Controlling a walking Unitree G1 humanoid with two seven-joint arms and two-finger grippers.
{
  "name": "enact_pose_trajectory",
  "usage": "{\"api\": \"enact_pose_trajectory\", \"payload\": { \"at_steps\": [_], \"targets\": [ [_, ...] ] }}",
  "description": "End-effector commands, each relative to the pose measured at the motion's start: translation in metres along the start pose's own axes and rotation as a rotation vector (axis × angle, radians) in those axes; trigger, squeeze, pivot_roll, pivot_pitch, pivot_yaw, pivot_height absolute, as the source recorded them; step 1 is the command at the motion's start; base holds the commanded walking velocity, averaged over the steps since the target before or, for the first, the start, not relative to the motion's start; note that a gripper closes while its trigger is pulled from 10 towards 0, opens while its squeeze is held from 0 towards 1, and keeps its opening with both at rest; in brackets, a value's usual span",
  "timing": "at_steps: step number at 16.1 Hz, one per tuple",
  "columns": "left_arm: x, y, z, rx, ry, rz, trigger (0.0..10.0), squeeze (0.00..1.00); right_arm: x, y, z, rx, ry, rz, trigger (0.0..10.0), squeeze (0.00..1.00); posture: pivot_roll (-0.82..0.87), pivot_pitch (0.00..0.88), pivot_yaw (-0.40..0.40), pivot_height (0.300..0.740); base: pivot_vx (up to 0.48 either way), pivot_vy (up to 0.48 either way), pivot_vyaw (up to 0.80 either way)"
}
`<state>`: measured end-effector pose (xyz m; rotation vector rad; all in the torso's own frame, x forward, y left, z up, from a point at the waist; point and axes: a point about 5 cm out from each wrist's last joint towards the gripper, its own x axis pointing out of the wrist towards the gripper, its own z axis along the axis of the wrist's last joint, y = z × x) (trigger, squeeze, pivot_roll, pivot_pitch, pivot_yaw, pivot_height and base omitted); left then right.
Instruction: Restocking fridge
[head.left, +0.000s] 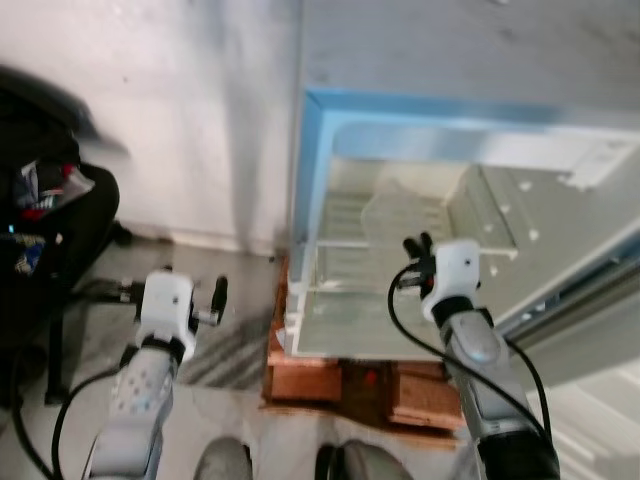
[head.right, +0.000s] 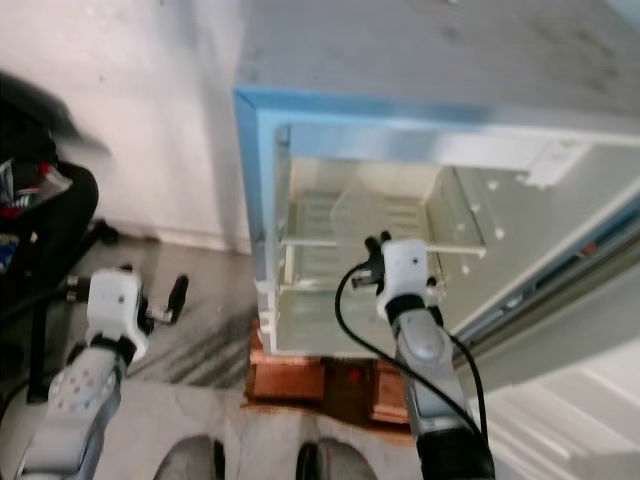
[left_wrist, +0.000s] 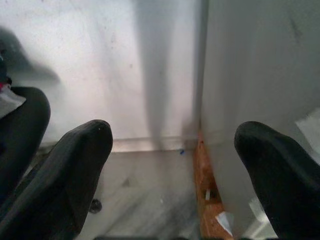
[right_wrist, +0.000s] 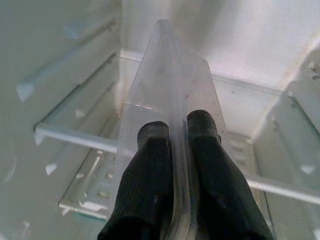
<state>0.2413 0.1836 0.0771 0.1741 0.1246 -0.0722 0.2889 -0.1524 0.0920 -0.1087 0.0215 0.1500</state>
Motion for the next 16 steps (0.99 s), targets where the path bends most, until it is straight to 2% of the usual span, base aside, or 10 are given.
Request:
{"api": "enact_pose_trajectory", "payload": {
  "at_steps": [1,4,6,11,14,16],
  "targets": [
    [-0.003,-0.004,0.003,0.0,-0.013,0.001,10.0,0.0,-0.001,-0.008,-0.005,-0.004,0.02,-0.018,10.0,0.0,0.13,0.146,-0.084,0.74,0.0,0.0,0.0],
    [-0.01,-0.005,0.003,0.02,-0.002,0.041,10.0,0.0,0.013,-0.008,-0.002,0.019,0.02,0.006,10.0,0.0,0.15,0.159,-0.089,0.74,0.0,0.0,0.0],
    [-0.014,-0.003,0.002,0.025,0.008,0.056,10.0,0.0,0.031,-0.004,0.002,0.07,0.026,0.026,10.0,0.0,0.17,0.176,-0.094,0.74,0.0,0.0,0.0],
    [-0.025,-0.003,0.007,0.066,0.01,0.06,10.0,0.0,0.079,0.025,0.026,0.116,0.036,0.076,10.0,0.0,0.22,0.227,-0.103,0.74,0.0,0.0,0.0],
    [-0.038,-0.004,0.006,0.073,0.033,0.066,10.0,0.0,0.092,0.035,0.032,0.177,0.074,0.032,10.0,0.0,0.25,0.268,-0.111,0.74,0.0,0.0,0.0],
    [-0.048,-0.003,0.005,0.071,0.053,0.075,10.0,0.0,0.097,0.036,0.033,0.268,0.112,-0.061,10.0,0.0,0.27,0.293,-0.113,0.74,0.0,0.0,0.0]
  ]
}}
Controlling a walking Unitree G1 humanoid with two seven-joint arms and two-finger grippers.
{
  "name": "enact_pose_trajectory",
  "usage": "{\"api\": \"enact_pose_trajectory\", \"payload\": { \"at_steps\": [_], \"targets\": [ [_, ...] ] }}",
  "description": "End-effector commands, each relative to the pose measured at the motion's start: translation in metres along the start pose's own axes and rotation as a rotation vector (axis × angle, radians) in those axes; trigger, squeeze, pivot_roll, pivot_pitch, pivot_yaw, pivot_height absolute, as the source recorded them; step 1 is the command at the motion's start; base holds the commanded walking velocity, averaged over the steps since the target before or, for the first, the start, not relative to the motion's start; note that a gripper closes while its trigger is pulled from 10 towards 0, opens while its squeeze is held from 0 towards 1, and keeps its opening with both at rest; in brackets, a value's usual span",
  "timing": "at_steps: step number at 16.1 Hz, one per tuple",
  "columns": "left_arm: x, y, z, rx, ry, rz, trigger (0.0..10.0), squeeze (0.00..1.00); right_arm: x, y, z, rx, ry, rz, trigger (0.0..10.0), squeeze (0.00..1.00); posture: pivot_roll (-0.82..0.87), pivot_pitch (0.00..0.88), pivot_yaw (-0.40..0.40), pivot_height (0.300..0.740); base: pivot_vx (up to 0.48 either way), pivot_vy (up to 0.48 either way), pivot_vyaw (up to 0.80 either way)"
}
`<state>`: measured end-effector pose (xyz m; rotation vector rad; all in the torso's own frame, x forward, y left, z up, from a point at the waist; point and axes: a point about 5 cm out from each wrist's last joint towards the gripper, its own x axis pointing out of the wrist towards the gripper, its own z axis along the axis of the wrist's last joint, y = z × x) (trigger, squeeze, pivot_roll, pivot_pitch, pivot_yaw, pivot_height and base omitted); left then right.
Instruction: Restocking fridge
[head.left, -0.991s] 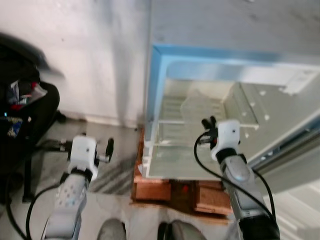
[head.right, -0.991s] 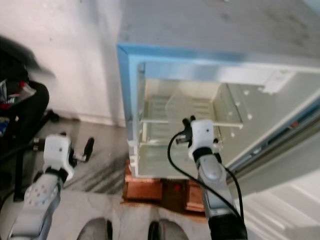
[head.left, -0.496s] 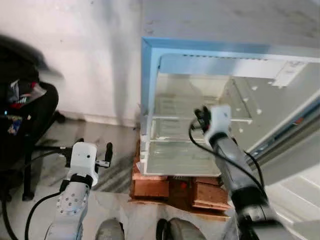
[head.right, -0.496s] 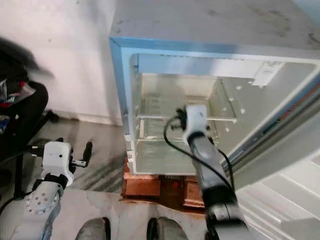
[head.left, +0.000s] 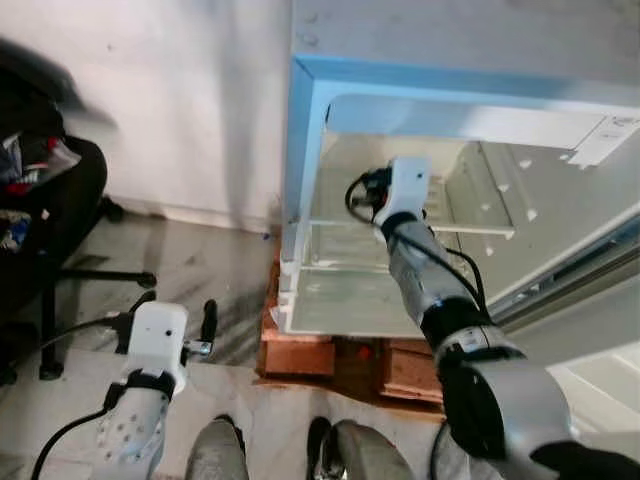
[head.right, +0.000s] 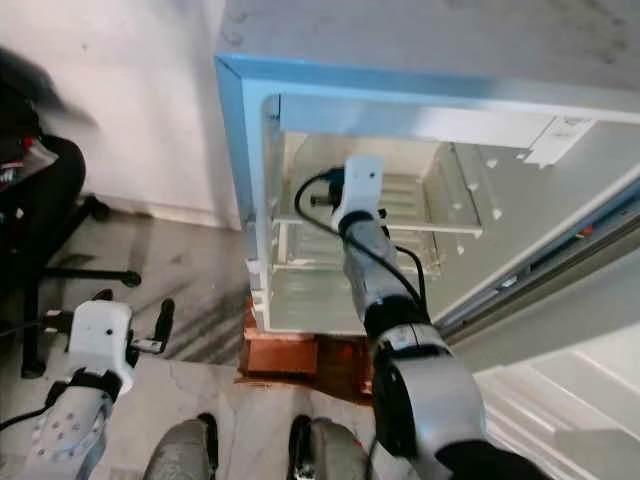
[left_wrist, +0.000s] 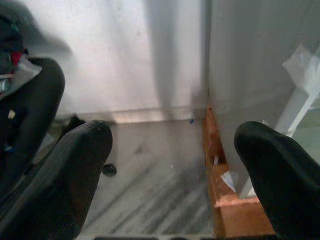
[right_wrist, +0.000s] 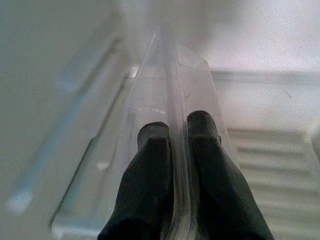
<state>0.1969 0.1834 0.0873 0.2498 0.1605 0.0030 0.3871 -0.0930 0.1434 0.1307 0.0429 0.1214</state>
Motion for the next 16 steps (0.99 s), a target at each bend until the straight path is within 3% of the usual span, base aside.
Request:
{"api": "enact_pose_trajectory", "payload": {
  "at_steps": [1,2,3,4,8,11,12,15,16],
  "targets": [
    [-0.006,-0.001,0.0,0.002,0.014,0.0,10.0,0.0,-0.006,-0.009,-0.025,0.067,0.114,-0.091,10.0,0.0,0.28,0.3,-0.112,0.74,0.0,0.0,0.0],
    [-0.009,0.0,0.0,0.001,0.022,0.001,10.0,0.0,-0.006,-0.01,-0.028,0.167,0.144,-0.143,10.0,0.0,0.28,0.309,-0.111,0.74,0.0,0.0,0.0],
    [-0.011,0.0,0.0,0.0,0.029,0.001,10.0,0.0,-0.007,-0.008,-0.035,0.334,0.187,-0.197,10.0,0.0,0.29,0.317,-0.112,0.74,0.0,0.0,0.0],
    [-0.012,0.0,0.001,-0.001,0.034,0.001,10.0,0.0,-0.008,-0.004,-0.039,0.422,0.213,-0.206,10.0,0.0,0.29,0.322,-0.113,0.74,0.0,0.0,0.0],
    [-0.016,-0.002,0.002,-0.019,0.058,0.007,10.0,0.0,-0.008,0.032,-0.043,0.572,0.271,-0.105,10.0,0.0,0.29,0.339,-0.122,0.74,0.0,0.0,0.0],
    [-0.019,-0.004,0.002,-0.022,0.07,0.007,10.0,0.0,-0.006,0.046,-0.039,0.628,0.266,-0.03,10.0,0.0,0.29,0.341,-0.129,0.74,0.0,0.0,0.0],
    [-0.02,-0.004,0.002,-0.036,0.084,0.016,10.0,0.0,-0.005,0.053,-0.034,0.639,0.247,0.02,10.0,1.0,0.3,0.339,-0.132,0.74,0.0,0.0,0.0],
    [-0.019,-0.005,0.002,-0.04,0.085,0.021,10.0,0.0,-0.002,0.062,-0.023,0.566,0.189,0.106,10.0,1.0,0.29,0.337,-0.136,0.74,0.0,0.0,0.0],
    [-0.018,-0.005,0.002,-0.047,0.095,0.028,10.0,0.0,0.001,0.063,-0.014,0.404,0.137,0.133,10.0,1.0,0.29,0.336,-0.137,0.74,0.0,0.0,0.0]
  ]
}}
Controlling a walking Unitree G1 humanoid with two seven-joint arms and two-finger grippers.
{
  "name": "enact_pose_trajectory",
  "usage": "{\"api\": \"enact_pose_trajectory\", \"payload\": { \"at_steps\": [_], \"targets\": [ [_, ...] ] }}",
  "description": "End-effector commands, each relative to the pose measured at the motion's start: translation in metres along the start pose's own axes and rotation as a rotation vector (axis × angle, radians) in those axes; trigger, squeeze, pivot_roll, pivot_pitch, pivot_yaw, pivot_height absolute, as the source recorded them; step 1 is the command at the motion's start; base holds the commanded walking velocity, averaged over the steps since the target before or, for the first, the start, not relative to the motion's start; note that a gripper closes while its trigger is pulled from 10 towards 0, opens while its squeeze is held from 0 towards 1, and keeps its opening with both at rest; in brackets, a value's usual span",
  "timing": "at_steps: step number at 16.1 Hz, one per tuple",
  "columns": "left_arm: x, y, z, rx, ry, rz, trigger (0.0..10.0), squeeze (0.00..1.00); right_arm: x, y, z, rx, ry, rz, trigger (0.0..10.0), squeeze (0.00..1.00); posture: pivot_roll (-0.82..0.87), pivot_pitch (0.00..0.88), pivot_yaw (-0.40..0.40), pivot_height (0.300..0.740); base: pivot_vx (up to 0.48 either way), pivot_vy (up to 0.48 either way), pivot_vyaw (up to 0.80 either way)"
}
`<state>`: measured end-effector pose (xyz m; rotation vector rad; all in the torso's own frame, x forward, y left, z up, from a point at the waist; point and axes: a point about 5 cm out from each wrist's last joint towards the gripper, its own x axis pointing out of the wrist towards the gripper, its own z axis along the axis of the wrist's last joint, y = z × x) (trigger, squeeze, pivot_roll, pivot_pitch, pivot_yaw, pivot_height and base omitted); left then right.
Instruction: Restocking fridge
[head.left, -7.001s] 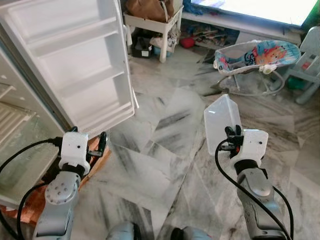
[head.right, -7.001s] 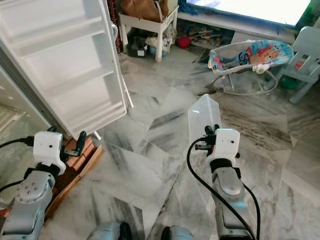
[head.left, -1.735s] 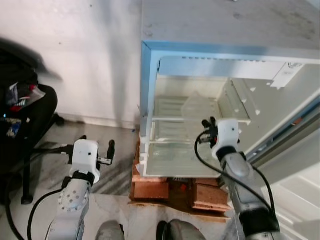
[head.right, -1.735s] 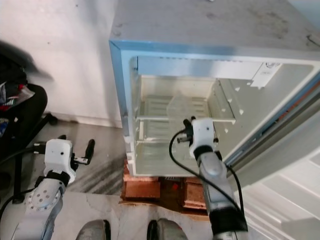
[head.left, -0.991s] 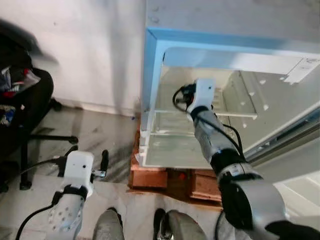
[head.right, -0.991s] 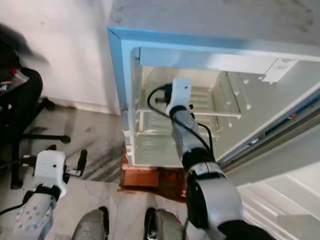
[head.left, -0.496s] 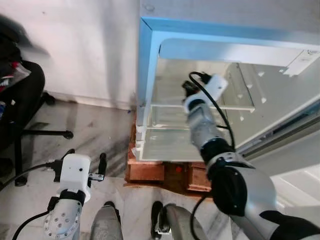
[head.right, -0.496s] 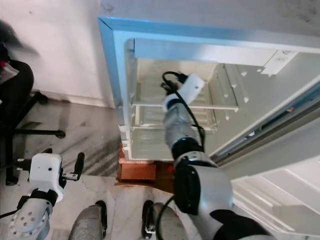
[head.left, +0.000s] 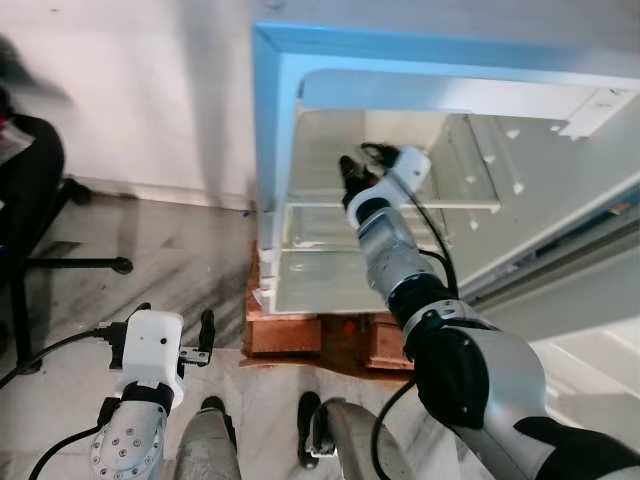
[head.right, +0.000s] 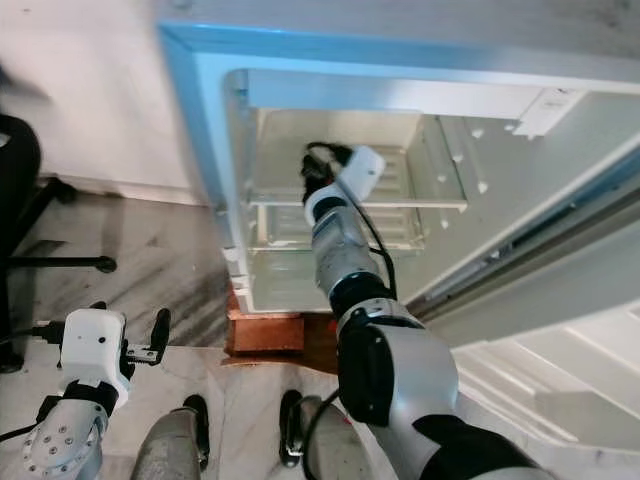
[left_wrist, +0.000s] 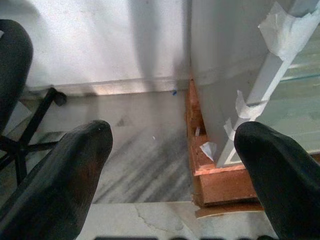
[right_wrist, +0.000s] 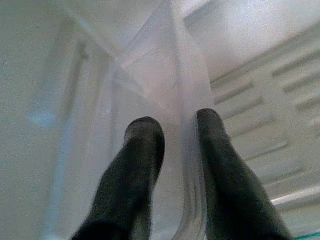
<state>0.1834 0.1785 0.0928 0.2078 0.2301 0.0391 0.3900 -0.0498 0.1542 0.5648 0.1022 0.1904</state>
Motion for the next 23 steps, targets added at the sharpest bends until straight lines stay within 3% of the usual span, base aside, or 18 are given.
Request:
{"api": "enact_pose_trajectory", "payload": {
  "at_steps": [1,4,8,11,19,20,21,23],
  "targets": [
    [-0.003,0.001,-0.005,-0.019,0.041,0.021,10.0,0.0,-0.004,0.013,-0.022,-0.11,0.082,0.053,10.0,1.0,0.29,0.335,-0.138,0.74,0.0,0.0,0.0],
    [0.0,0.003,-0.007,-0.028,0.05,0.036,10.0,0.0,-0.002,0.013,-0.01,-0.263,0.017,0.053,10.0,1.0,0.29,0.328,-0.141,0.74,0.0,0.0,0.0],
    [0.001,0.006,-0.008,-0.035,0.06,0.059,10.0,0.0,0.001,0.011,0.004,-0.364,-0.05,0.045,10.0,1.0,0.29,0.322,-0.138,0.74,0.0,0.0,0.0],
    [0.007,0.006,-0.007,-0.029,0.053,0.059,10.0,0.0,0.0,0.003,0.022,-0.58,-0.157,0.049,10.0,1.0,0.28,0.306,-0.136,0.74,0.0,0.0,0.0],
    [0.023,0.005,-0.004,-0.028,0.024,0.058,10.0,0.0,-0.007,-0.032,0.034,-0.626,-0.193,0.008,10.0,1.0,0.27,0.261,-0.138,0.74,0.0,0.0,0.0],
    [0.026,0.006,-0.002,-0.018,0.01,0.058,10.0,0.0,-0.01,-0.035,0.037,-0.638,-0.219,0.027,10.0,1.0,0.26,0.247,-0.144,0.74,0.0,0.0,0.0],
    [0.032,0.008,0.005,0.039,-0.037,0.05,10.0,0.0,-0.017,-0.039,0.048,-0.703,-0.316,0.062,10.0,1.0,0.26,0.234,-0.148,0.74,0.0,0.0,0.0],
    [0.039,0.013,0.01,0.056,-0.064,0.062,10.0,0.0,-0.024,-0.045,0.055,-0.737,-0.373,0.069,10.0,1.0,0.25,0.211,-0.148,0.74,0.0,0.0,0.0]
  ]
}}
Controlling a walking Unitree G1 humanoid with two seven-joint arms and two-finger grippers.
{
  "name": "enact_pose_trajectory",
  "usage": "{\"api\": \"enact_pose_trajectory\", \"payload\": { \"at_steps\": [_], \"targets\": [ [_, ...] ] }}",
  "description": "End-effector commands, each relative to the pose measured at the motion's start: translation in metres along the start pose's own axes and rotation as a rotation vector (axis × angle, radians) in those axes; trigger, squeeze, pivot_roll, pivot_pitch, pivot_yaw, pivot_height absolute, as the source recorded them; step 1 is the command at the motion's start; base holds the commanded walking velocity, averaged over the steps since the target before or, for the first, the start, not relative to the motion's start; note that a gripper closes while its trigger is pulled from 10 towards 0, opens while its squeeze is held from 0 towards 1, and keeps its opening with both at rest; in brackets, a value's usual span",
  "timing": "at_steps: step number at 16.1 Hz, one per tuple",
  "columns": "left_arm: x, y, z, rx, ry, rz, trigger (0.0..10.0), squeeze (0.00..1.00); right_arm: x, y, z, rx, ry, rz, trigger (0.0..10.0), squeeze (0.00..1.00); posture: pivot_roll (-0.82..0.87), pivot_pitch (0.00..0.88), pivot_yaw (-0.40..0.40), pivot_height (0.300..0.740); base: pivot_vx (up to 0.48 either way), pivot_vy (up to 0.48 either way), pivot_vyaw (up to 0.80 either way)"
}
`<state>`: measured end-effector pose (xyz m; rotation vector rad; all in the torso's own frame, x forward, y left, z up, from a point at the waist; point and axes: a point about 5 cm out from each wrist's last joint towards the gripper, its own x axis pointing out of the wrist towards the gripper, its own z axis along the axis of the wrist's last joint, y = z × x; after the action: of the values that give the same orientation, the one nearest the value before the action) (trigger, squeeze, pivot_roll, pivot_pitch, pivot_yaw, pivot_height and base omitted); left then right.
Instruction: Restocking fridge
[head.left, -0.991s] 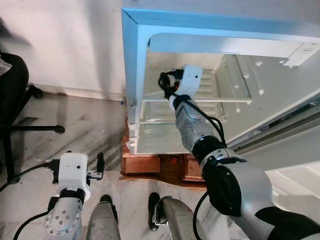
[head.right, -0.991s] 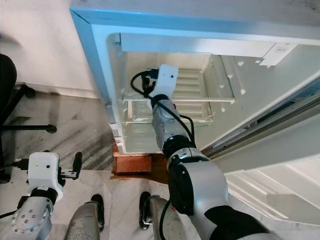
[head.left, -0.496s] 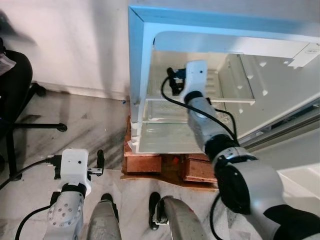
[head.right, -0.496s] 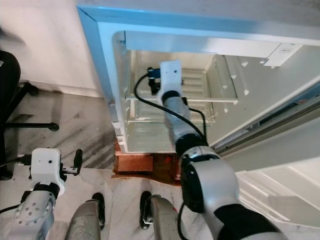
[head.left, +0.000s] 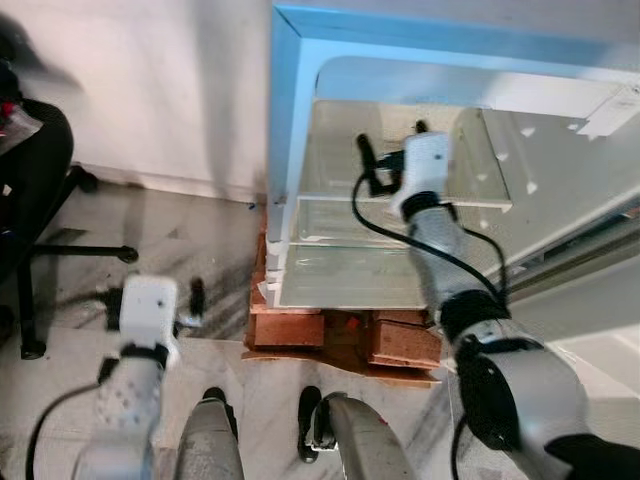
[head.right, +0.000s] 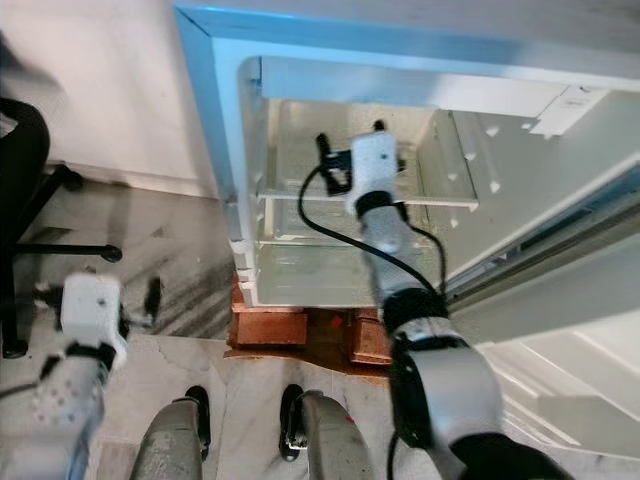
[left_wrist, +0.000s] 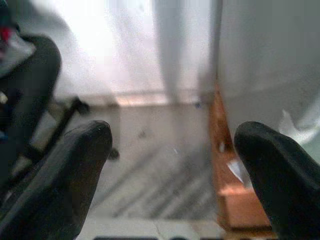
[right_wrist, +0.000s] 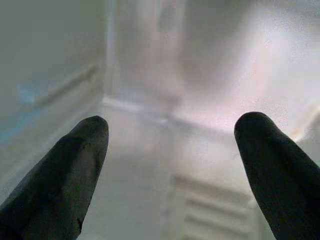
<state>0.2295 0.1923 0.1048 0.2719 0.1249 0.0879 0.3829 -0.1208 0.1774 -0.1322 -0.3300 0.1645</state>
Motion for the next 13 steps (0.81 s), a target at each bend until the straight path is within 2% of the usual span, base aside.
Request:
{"api": "enact_pose_trajectory", "payload": {
  "at_steps": [1,3,4,6,7,9,11,13],
  "targets": [
    [-0.001,0.0,-0.007,0.0,0.024,0.0,10.0,0.0,-0.007,-0.004,0.001,-0.028,-0.039,0.01,10.0,1.0,0.24,0.198,-0.144,0.74,0.0,0.0,0.0],
    [0.007,-0.005,-0.004,0.016,-0.013,-0.02,10.0,0.0,-0.022,-0.01,-0.001,-0.062,-0.064,0.032,10.0,1.0,0.22,0.167,-0.132,0.74,0.0,0.0,0.0],
    [0.009,-0.009,-0.003,0.003,-0.024,-0.041,10.0,0.0,-0.035,-0.013,-0.006,-0.065,-0.05,0.029,10.0,0.0,0.21,0.153,-0.123,0.74,0.0,0.0,0.0],
    [0.011,-0.012,0.0,0.002,-0.048,-0.074,10.0,0.0,-0.06,-0.011,-0.009,-0.075,-0.045,0.062,10.0,0.0,0.18,0.129,-0.108,0.74,0.0,0.0,0.0],
    [0.014,-0.013,-0.002,-0.001,-0.049,-0.08,10.0,0.0,-0.077,-0.011,-0.015,-0.038,-0.003,0.031,10.0,0.0,0.16,0.114,-0.106,0.74,0.0,0.0,0.0],
    [0.023,-0.015,0.0,0.011,-0.063,-0.103,10.0,0.0,-0.097,-0.011,-0.021,-0.038,0.044,-0.001,10.0,0.0,0.13,0.092,-0.088,0.74,0.0,0.0,0.0],
    [0.031,-0.018,0.003,0.02,-0.071,-0.139,10.0,0.0,-0.104,-0.012,-0.028,-0.057,0.08,-0.025,10.0,0.0,0.12,0.079,-0.069,0.74,-0.126,0.0,0.0],
    [0.037,-0.022,0.006,0.043,-0.092,-0.162,10.0,0.0,-0.104,-0.014,-0.031,-0.07,0.093,-0.044,10.0,0.0,0.12,0.053,-0.06,0.74,-0.268,0.0,0.0]
  ]
}}
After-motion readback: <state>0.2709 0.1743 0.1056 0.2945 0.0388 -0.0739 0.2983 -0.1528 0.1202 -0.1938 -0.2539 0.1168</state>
